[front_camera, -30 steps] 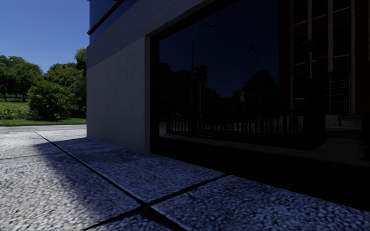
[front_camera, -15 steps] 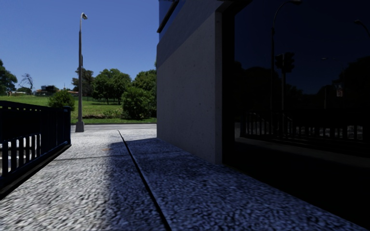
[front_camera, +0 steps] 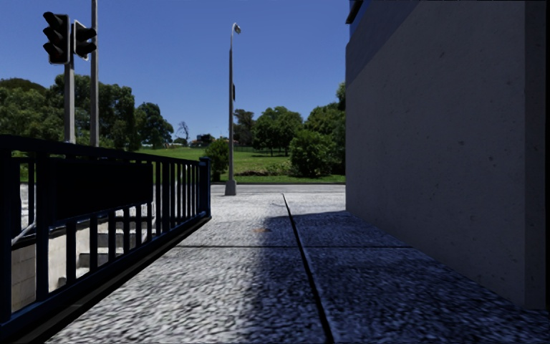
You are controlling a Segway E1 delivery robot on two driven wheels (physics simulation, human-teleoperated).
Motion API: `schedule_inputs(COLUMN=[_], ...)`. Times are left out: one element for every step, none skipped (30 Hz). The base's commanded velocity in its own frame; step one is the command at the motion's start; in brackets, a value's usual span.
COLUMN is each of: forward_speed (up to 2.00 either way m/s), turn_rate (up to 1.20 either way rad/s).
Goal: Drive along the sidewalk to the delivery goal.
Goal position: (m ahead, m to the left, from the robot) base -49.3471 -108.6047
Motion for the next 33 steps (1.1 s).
schedule_inputs(forward_speed=[2.00, 2.00, 2.00, 2.00, 2.00, 2.00, 2.00, 2.00, 2.00, 2.00, 2.00, 2.00, 2.00, 2.00, 2.00, 2.00, 2.00, 2.00, 2.00, 2.00, 2.00, 2.00, 2.00, 2.00, 2.00, 2.00, 2.00, 2.00, 2.00, 2.00, 2.00, 2.00, 2.00], turn_rate=[0.00, 0.00, 0.00, 0.00, 0.00, 0.00, 0.00, 0.00, 0.00, 0.00, 0.00, 0.00, 0.00, 0.00, 0.00, 0.00, 0.00, 0.00, 0.00, 0.00, 0.00, 0.00, 0.00, 0.00, 0.00, 0.00, 0.00, 0.00, 0.00, 0.00, 0.00, 0.00, 0.00])
